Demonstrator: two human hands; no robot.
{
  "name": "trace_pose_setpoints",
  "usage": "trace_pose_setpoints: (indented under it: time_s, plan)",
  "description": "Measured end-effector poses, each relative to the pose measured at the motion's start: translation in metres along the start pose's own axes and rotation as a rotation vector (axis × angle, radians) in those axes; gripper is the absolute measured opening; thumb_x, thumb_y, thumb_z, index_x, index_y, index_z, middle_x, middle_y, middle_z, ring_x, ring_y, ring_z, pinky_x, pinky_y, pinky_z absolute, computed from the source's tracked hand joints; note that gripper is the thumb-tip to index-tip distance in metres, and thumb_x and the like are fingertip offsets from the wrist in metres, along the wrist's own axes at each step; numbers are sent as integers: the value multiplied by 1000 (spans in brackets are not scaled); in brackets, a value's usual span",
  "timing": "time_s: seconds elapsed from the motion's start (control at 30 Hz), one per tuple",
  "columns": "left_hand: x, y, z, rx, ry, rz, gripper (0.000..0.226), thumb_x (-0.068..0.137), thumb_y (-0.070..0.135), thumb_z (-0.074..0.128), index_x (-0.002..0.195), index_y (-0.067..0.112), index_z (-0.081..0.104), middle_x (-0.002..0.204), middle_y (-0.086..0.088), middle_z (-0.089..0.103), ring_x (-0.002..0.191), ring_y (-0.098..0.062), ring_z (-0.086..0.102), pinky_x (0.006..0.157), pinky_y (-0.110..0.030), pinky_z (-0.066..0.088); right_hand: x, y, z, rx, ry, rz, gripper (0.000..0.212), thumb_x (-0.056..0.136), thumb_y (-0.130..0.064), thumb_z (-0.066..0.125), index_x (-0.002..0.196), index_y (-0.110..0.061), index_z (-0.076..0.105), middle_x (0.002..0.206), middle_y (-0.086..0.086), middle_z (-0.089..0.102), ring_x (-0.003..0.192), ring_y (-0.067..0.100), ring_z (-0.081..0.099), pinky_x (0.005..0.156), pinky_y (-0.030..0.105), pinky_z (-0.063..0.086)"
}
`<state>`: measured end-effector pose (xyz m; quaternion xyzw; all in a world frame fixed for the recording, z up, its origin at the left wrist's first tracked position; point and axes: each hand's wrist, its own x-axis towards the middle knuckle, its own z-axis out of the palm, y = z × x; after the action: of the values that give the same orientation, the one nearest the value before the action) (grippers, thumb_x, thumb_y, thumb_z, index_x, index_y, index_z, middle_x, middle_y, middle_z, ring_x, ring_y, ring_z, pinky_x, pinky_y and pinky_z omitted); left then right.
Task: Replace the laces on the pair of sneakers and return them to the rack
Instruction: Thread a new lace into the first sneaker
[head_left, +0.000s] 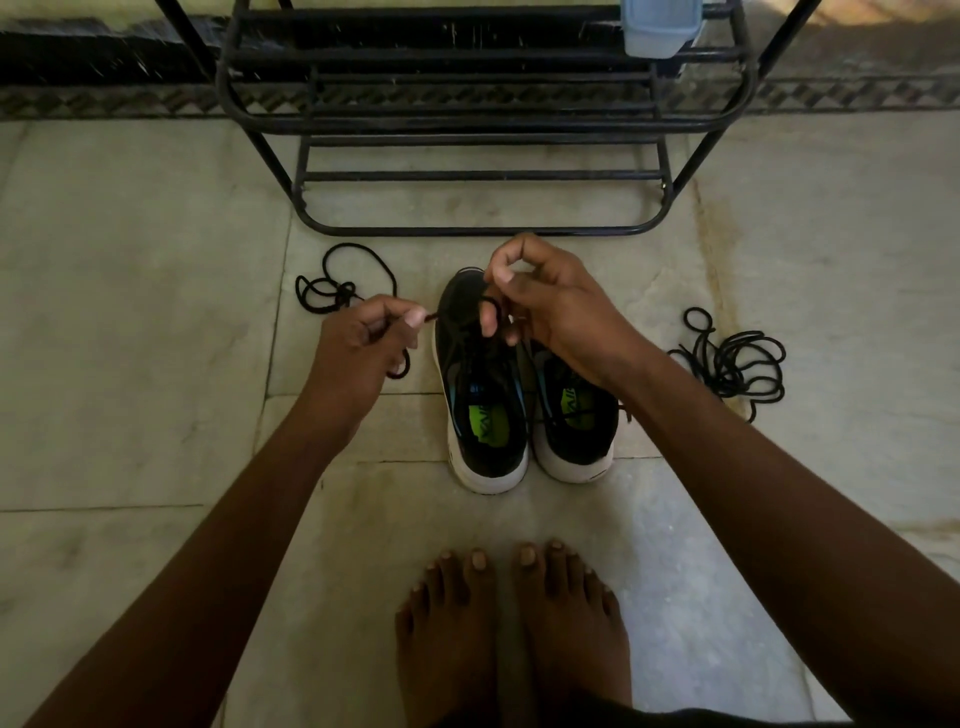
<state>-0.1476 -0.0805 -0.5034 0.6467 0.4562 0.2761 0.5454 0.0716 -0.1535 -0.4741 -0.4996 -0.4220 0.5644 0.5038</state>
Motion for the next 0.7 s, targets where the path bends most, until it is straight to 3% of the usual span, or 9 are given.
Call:
trace_pose_setpoints:
  time_s: [0.2, 0.37, 0.57, 0.7]
  plan:
    - [-13, -25, -1, 108, -56, -48, 13, 100, 10, 63, 103, 10, 76, 75, 16, 71, 68, 2, 61, 63, -13, 47, 2, 0, -7, -107, 93, -11, 9, 104, -10, 53, 102, -4, 59, 84, 14, 68, 80, 27, 66, 69, 41, 44]
    - [-14, -50, -8, 239, -47, -84, 15, 99, 12, 65, 95, 20, 77, 82, 0, 74, 79, -13, 70, 72, -27, 54, 1, 4, -6, -153, 134, -25, 13, 102, -11, 57, 105, 0, 64, 92, 12, 73, 86, 25, 69, 69, 39, 51]
    - [-22, -52, -6, 284, -47, -114, 19, 101, 18, 62, 90, 19, 77, 82, 10, 74, 67, -2, 66, 61, -15, 48, 4, 10, -9, -265, 172, -39, 12, 101, -9, 57, 105, -3, 66, 98, 9, 74, 94, 23, 71, 73, 39, 56]
    - [-24, -39, -2, 127, -44, -102, 17, 100, 15, 64, 94, 13, 80, 74, -10, 67, 61, -13, 57, 56, -24, 45, 4, 20, -8, -470, 239, -38, 7, 96, -14, 65, 102, -13, 70, 96, -4, 72, 91, 10, 69, 81, 26, 56]
